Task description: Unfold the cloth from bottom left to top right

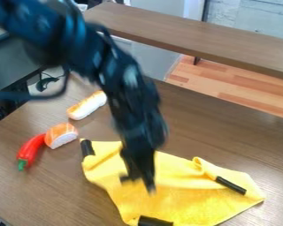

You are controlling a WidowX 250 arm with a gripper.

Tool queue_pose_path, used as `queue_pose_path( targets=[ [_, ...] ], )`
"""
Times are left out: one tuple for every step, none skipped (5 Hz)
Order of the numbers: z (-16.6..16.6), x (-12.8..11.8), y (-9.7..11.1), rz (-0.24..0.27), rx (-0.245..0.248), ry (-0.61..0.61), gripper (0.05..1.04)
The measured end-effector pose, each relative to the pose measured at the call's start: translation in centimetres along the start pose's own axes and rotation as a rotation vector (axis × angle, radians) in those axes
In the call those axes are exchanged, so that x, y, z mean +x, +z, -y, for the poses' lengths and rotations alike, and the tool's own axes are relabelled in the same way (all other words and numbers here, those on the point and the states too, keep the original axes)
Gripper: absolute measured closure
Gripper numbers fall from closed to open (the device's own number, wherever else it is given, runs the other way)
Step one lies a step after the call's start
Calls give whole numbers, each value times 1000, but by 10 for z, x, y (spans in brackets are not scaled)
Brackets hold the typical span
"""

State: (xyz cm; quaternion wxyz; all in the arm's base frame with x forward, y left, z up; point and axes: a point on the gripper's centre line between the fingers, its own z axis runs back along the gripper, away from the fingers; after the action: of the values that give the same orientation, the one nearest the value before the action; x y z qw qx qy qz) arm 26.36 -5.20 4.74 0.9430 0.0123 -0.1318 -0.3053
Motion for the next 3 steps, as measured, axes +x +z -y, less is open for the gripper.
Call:
queue_pose_path(
  targets=[
    [-19,8,-3,-48,-39,62,1029],
    [-40,12,-33,-131,-53,103,1029],
    [-56,24,-52,-124,-47,134,1029]
  ],
)
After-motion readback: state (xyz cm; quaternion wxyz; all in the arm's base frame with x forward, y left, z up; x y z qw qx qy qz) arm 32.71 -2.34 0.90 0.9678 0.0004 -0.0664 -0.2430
